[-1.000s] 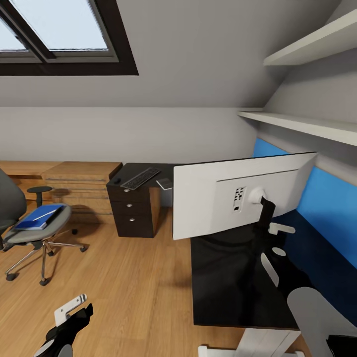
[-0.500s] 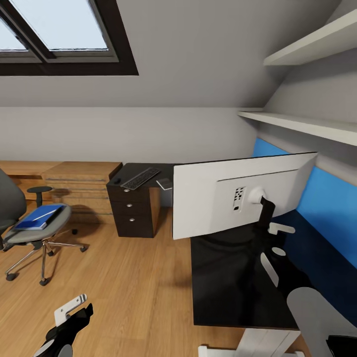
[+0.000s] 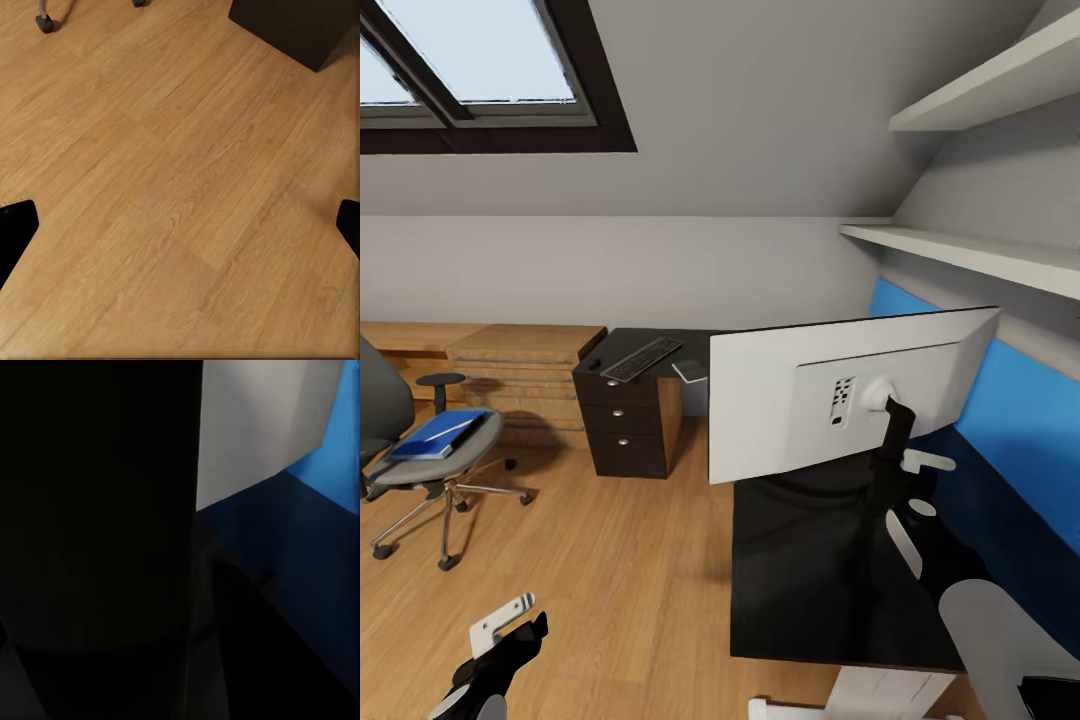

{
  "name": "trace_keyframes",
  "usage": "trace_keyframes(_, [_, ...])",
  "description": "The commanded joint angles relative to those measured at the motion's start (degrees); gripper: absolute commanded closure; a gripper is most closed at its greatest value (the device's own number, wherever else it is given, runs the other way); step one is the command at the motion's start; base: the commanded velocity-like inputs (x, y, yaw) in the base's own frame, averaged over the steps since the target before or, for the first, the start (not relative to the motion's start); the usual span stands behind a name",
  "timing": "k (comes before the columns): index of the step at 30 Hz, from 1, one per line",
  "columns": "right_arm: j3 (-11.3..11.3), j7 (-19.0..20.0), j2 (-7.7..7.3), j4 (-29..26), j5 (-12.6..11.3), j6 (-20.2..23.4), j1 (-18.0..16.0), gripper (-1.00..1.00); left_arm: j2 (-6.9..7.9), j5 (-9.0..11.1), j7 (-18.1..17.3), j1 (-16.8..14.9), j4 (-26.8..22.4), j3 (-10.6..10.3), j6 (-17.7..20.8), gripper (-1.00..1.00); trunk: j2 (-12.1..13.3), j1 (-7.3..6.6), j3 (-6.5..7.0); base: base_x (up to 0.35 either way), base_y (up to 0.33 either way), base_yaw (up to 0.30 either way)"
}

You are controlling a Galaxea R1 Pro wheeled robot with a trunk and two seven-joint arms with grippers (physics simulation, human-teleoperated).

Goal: In the bedroom, organize the workspace by keeping the computer under the desk, ensuring the monitor is on the desk, placing the keyboard on the desk next to the monitor, placing the mouse on the desk next to the keyboard, moving the folder from the swivel chair onto the desk next to the mouse, stacking the notebook on top of the folder with the pen on top of the notebook, and positioning the swivel chair next to the desk.

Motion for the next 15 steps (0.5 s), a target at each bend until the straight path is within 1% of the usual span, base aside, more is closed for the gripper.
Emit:
trace_keyframes(1, [0.14, -0.17, -0.04, -0.08, -0.38, -0.42, -0.07, 1.0, 0.01, 0.46, 0.32, -0.02, -0.12, -0.02, 0.23, -1.0, -0.05, 0.0, -0.05, 0.0, -0.213, 0.009])
trace_keyframes(11, [0.14, -0.09, -0.11, -0.04, -0.38, -0.45, -0.02, 1.0, 0.01, 0.46, 0.32, -0.02, -0.12, -0.02, 0.23, -1.0, -0.05, 0.0, -0.05, 0.0, -0.087, 0.002])
trace_keyframes(15, [0.17, -0.09, -0.06, -0.09, -0.38, -0.45, -0.02, 1.0, 0.01, 0.45, 0.32, -0.02, -0.12, -0.02, 0.23, -1.0, -0.05, 0.0, -0.05, 0.0, -0.038, 0.0])
